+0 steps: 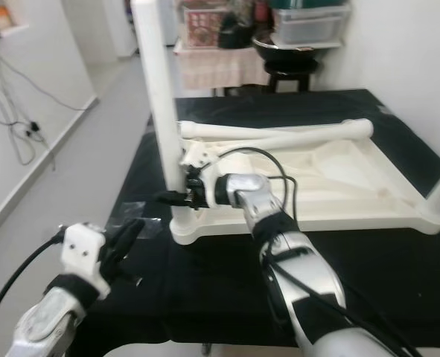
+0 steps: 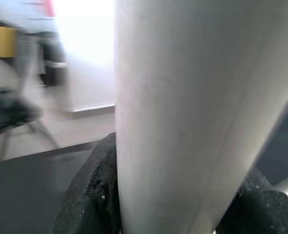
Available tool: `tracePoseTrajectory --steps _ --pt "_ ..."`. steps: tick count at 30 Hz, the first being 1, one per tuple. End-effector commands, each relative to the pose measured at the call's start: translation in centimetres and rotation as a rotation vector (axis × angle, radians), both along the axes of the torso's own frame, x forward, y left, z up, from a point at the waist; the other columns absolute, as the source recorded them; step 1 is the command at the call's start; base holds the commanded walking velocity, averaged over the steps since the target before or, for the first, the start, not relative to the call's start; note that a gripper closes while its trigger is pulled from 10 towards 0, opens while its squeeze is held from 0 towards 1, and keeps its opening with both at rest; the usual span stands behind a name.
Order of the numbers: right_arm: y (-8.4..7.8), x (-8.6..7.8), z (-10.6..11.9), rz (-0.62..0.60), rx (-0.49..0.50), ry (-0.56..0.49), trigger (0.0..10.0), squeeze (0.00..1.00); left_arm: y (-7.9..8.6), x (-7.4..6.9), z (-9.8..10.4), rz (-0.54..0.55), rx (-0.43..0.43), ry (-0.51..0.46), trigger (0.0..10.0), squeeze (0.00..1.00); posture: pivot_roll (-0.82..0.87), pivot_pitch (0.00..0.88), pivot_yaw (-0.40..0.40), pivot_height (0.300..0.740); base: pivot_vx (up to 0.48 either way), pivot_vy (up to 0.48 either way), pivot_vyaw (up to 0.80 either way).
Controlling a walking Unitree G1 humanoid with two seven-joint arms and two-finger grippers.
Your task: Building children table
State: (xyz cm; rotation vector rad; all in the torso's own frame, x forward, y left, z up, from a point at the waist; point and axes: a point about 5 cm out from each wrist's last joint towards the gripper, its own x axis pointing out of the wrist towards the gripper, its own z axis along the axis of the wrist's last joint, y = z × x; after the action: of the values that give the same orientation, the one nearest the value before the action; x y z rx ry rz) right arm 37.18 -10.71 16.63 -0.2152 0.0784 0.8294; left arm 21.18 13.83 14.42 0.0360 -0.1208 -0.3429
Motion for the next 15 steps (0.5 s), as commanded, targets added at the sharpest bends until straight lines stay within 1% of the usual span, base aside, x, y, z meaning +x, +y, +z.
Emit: tracePoseTrajectory --steps 1,2,3,4,5,6,7,8,9,10,15 --pt "-4.3 -1.5 -1.9 -0.537 -0.075 -0.009 0.0 0.0 0.6 -0.2 0.2 0.007 0.001 -0.003 10.0 0.0 -0.06 0.052 0.016 0.74 0.0 0.0 0.0" --pt "-5.3 -2.4 -2.0 -0.671 -0.057 -0.024 0.0 0.0 0.6 -0.2 0.2 0.007 -0.003 -0.002 10.0 0.0 -0.06 0.052 0.016 0.74 0.0 0.0 0.0" --pt "-4.3 -4.5 -2.6 -0.629 -0.057 -0.006 0.0 0.0 0.7 -0.2 0.2 0.002 -0.004 0.003 10.0 0.0 -0.1 0.071 0.034 0.74 0.0 0.0 0.0" --pt "-4.3 -4.5 -2.6 -0.629 -0.057 -0.006 0.0 0.0 0.7 -0.2 0.2 0.002 -0.004 0.003 10.0 0.0 -0.1 0.071 0.034 0.74 0.0 0.0 0.0" --pt "-3.4 -5.3 -2.7 -0.556 -0.066 -0.018 0.0 0.0 0.6 -0.1 0.1 -0.013 -0.006 0.011 10.0 0.0 -0.13 0.061 0.054 0.74 0.0 0.0 0.0" --pt "-2.8 -5.8 -2.7 -0.51 -0.07 -0.027 0.0 0.0 0.5 0.1 0.0 -0.026 -0.008 0.019 10.0 0.0 -0.13 0.068 0.055 0.74 0.0 0.0 0.0" --pt "-2.8 -5.8 -2.7 -0.51 -0.07 -0.027 0.0 0.0 0.5 0.1 0.0 -0.026 -0.008 0.019 10.0 0.0 -0.13 0.068 0.055 0.74 0.0 0.0 0.0" --pt "-2.7 -5.4 -2.6 -0.482 -0.078 -0.04 0.0 0.0 0.3 0.2 -0.1 -0.047 -0.013 0.03 10.0 0.0 -0.12 0.061 0.049 0.74 0.0 0.0 0.0" --pt "-2.9 -4.9 -2.4 -0.482 -0.083 -0.052 0.0 0.0 0.2 0.2 -0.2 -0.061 -0.016 0.037 10.0 0.0 -0.12 0.061 0.049 0.74 0.0 0.0 0.0" --pt "-2.6 -3.7 -1.8 -0.46 -0.091 -0.058 6.2 0.0 0.0 0.3 -0.2 -0.086 -0.018 0.046 10.0 0.0 -0.12 0.06 0.042 0.74 0.0 0.0 0.0" --pt "-2.5 -3.5 -1.4 -0.464 -0.095 -0.063 6.2 0.0 0.0 0.3 -0.2 -0.083 -0.026 0.048 10.0 0.0 -0.12 0.06 0.041 0.74 0.0 0.0 0.0"
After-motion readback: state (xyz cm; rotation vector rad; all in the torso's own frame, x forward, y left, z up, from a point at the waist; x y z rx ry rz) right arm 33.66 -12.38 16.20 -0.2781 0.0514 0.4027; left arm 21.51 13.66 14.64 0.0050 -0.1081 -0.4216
